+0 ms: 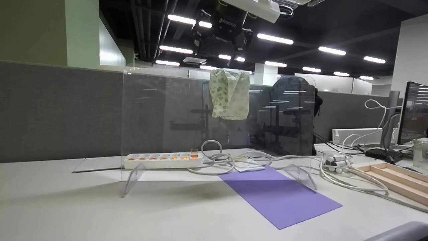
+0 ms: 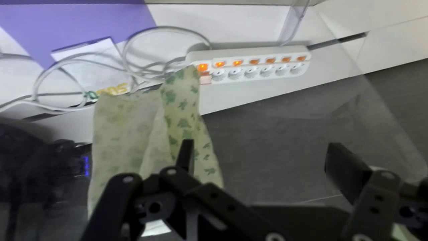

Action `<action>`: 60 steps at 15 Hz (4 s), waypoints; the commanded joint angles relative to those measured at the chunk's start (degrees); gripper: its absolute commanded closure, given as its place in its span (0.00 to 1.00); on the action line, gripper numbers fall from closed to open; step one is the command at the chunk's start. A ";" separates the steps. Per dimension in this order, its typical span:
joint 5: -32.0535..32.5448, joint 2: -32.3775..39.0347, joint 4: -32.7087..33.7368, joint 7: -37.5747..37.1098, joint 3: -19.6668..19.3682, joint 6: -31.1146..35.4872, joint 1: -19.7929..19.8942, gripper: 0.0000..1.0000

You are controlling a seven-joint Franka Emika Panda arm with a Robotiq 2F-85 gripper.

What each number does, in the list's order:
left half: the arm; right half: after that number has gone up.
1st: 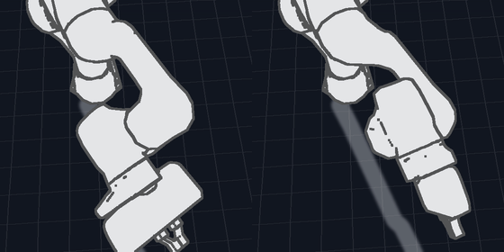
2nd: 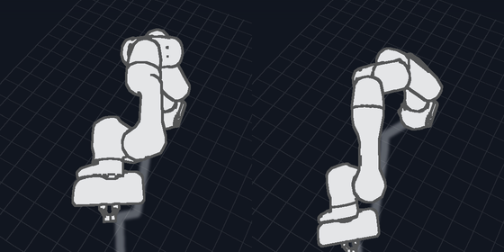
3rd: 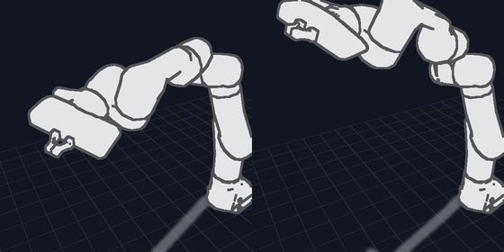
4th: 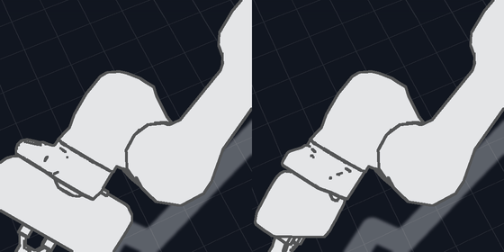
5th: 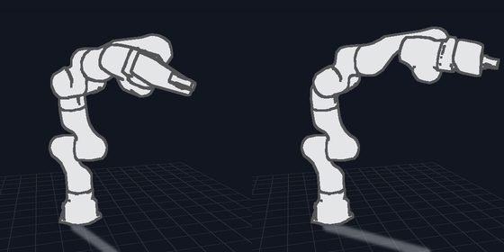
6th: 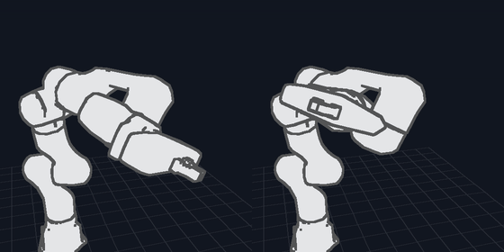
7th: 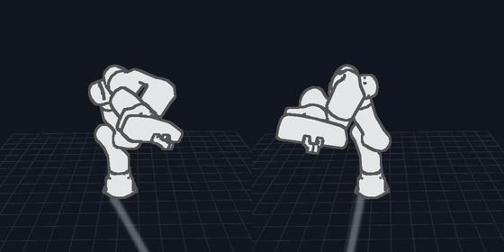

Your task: Pick the towel and place it on the table

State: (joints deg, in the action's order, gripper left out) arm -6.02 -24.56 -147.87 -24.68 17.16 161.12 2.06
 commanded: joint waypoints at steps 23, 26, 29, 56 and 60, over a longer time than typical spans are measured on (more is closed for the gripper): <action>11.71 9.81 3.68 -2.36 1.44 9.48 14.39 0.00; 11.95 12.73 5.22 -0.96 1.71 11.60 13.94 0.00; 11.80 15.24 6.57 1.00 1.62 13.02 13.31 0.25; -8.95 16.57 -0.38 18.34 -7.21 2.81 -5.30 1.00; -7.87 16.52 -3.32 17.03 -9.34 0.60 -5.66 1.00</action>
State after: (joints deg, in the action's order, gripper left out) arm -14.69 -6.65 -148.96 -6.41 9.86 163.51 -2.65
